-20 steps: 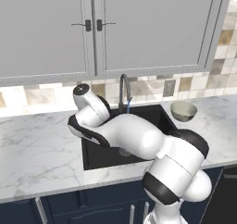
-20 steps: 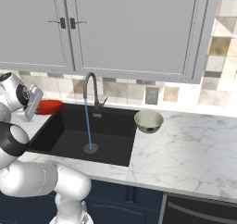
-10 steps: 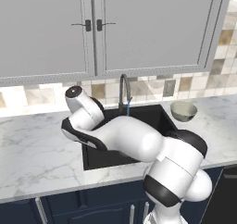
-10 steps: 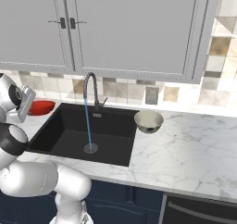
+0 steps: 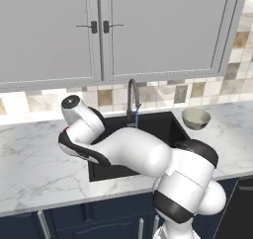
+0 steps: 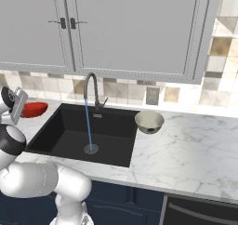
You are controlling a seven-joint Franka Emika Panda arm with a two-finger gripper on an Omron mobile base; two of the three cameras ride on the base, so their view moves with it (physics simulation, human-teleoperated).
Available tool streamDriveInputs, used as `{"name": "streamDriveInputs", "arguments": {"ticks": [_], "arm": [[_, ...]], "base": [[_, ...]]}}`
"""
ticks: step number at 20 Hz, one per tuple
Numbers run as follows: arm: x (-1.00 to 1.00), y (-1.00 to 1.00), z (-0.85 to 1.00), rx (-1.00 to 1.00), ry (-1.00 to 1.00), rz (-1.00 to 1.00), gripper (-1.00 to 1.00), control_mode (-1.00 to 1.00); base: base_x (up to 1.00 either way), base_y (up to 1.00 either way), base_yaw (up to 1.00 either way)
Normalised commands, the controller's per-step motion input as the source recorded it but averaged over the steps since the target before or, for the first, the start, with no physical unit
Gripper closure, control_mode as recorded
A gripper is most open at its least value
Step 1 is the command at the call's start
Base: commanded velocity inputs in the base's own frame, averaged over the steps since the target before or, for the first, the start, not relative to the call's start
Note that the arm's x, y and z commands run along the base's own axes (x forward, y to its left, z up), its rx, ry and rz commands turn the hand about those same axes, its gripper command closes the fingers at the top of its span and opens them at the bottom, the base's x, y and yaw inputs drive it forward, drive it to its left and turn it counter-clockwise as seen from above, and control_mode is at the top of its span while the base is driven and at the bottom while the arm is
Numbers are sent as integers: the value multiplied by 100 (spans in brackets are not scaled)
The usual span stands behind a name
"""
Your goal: Rinse each bowl for a few seconds and place them down in the sink or on the counter.
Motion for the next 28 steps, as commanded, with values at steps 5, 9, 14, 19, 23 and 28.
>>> {"name": "streamDriveInputs", "arguments": {"ticks": [5, 9, 14, 19, 23, 28], "arm": [[-5, 10, 0, 0, 8, 2, 100, -100], [-6, 6, -3, 1, 11, 1, 100, -100], [-7, 3, -4, 2, 16, 0, 100, -100], [-15, 7, -9, 2, 14, 0, 100, -100], [-16, 12, -10, 2, 12, 0, 100, -100], [-14, 13, -9, 3, 12, 0, 100, -100]], "base": [[0, 0, 0], [0, 0, 0], [0, 0, 0], [0, 0, 0], [0, 0, 0], [0, 0, 0]]}}
